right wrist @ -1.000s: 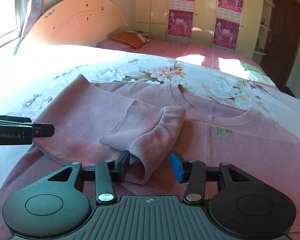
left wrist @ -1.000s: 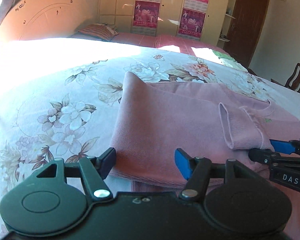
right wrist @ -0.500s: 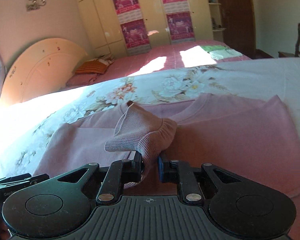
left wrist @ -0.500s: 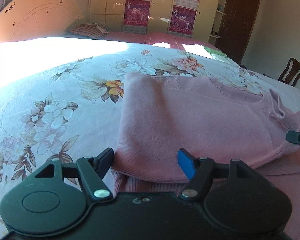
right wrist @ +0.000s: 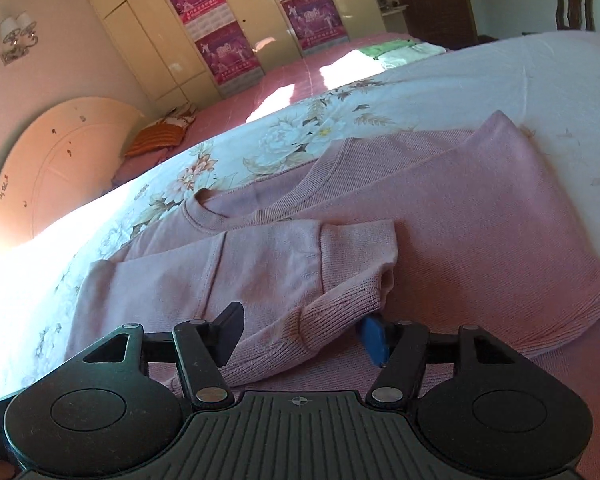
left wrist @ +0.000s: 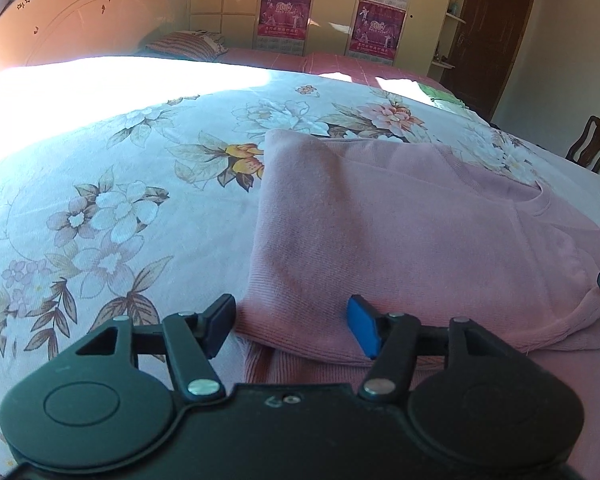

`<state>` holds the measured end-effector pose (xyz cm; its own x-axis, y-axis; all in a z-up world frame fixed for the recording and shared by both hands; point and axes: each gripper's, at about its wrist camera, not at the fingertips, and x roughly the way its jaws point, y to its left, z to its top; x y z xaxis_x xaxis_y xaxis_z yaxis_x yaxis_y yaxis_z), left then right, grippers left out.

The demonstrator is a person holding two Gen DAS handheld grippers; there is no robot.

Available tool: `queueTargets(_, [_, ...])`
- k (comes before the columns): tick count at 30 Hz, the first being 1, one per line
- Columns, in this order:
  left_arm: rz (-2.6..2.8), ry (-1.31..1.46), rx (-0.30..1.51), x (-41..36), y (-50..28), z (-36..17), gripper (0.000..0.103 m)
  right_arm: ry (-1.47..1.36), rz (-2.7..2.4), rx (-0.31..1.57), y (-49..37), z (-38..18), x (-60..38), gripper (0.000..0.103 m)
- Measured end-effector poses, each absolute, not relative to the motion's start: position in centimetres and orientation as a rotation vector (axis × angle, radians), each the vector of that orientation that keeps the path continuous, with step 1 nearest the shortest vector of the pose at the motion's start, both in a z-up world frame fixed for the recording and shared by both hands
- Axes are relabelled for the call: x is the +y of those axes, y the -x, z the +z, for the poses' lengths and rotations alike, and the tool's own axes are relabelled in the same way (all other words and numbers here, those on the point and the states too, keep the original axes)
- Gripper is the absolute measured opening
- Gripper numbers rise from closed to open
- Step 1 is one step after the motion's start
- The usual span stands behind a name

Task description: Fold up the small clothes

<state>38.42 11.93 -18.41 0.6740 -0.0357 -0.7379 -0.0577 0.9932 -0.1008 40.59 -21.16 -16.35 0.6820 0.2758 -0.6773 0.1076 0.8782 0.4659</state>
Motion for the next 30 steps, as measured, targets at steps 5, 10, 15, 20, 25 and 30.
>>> queueTargets(5, [0.018,0.097,0.823,11.6,-38.3,-18.6,0.064,-0.578,0.096,0.839,-40.7,-16.7,-22.9,0.062])
queueTargets(10, [0.027,0.098,0.822,11.4,-38.2,-18.5,0.064,-0.532,0.074,0.859,-41.2,-16.6,-22.7,0.013])
queueTargets(15, [0.026,0.098,0.817,11.2,-38.0,-18.3,0.063,-0.339,0.061,0.755,-39.7,-14.2,-22.0,0.007])
queueTargets(20, [0.032,0.096,0.821,11.1,-38.0,-18.7,0.066,-0.228,0.054,0.815,-39.2,-15.5,-21.6,0.006])
queueTargets(25, [0.026,0.108,0.815,11.8,-38.3,-17.3,0.067,-0.216,0.045,0.851,-38.3,-17.1,-21.3,0.006])
queueTargets(30, [0.056,0.13,0.782,12.9,-40.4,-16.2,0.071,-0.207,0.039,0.841,-38.1,-16.7,-21.3,0.006])
